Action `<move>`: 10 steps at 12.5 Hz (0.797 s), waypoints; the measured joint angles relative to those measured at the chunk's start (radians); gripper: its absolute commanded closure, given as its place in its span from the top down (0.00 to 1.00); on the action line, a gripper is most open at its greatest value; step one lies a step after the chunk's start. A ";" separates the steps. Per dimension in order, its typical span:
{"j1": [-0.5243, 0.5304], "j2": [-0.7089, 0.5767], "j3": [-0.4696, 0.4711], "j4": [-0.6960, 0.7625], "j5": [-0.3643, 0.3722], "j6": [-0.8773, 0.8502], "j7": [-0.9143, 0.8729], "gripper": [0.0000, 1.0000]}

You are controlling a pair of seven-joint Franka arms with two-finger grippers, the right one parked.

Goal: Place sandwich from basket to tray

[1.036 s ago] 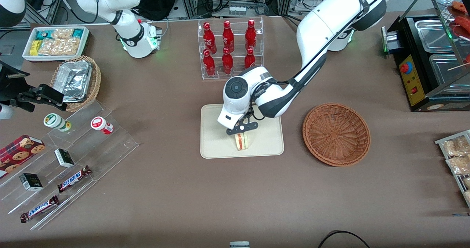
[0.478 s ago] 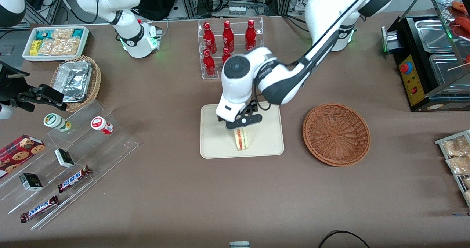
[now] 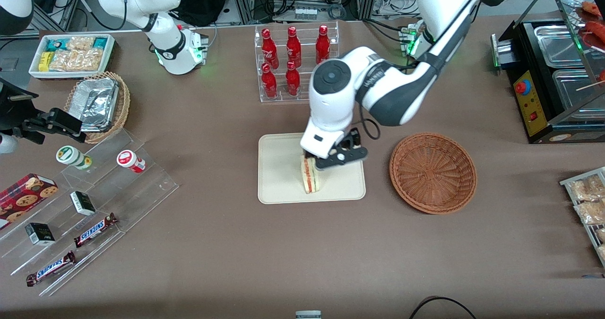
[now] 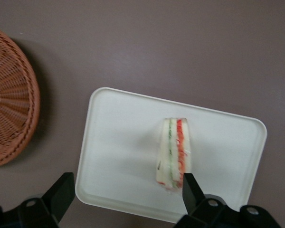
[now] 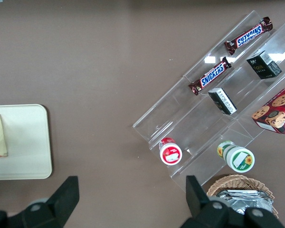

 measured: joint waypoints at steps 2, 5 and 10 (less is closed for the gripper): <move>0.026 -0.020 0.006 0.000 0.000 -0.054 0.000 1.00; 0.109 -0.060 0.010 -0.017 -0.001 -0.103 0.083 1.00; 0.220 -0.129 0.010 -0.109 -0.027 -0.112 0.206 1.00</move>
